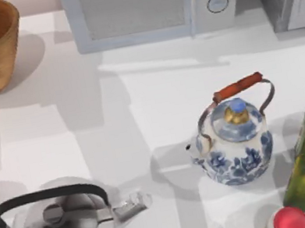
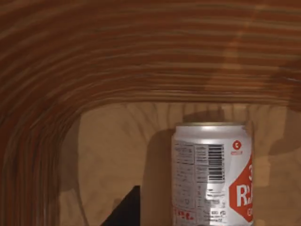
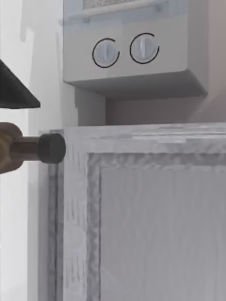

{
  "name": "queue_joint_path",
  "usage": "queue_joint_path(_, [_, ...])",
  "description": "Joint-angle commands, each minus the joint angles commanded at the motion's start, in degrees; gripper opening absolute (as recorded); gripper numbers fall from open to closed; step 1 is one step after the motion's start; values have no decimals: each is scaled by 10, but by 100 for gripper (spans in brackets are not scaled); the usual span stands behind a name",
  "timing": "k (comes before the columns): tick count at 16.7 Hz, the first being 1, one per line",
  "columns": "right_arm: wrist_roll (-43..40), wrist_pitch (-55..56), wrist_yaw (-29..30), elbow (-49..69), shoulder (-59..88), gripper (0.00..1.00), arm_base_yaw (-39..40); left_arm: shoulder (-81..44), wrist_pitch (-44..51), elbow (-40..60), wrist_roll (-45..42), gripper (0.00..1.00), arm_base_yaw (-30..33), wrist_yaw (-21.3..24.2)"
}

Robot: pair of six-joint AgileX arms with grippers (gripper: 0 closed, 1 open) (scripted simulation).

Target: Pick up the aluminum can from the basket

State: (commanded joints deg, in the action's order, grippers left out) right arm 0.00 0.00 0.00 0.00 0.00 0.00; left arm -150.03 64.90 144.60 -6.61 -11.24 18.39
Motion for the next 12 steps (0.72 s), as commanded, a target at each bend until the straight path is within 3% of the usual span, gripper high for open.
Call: queue_joint_path(12, [0,0,0,0,0,100,0,-239,151,396,12,100,12,0])
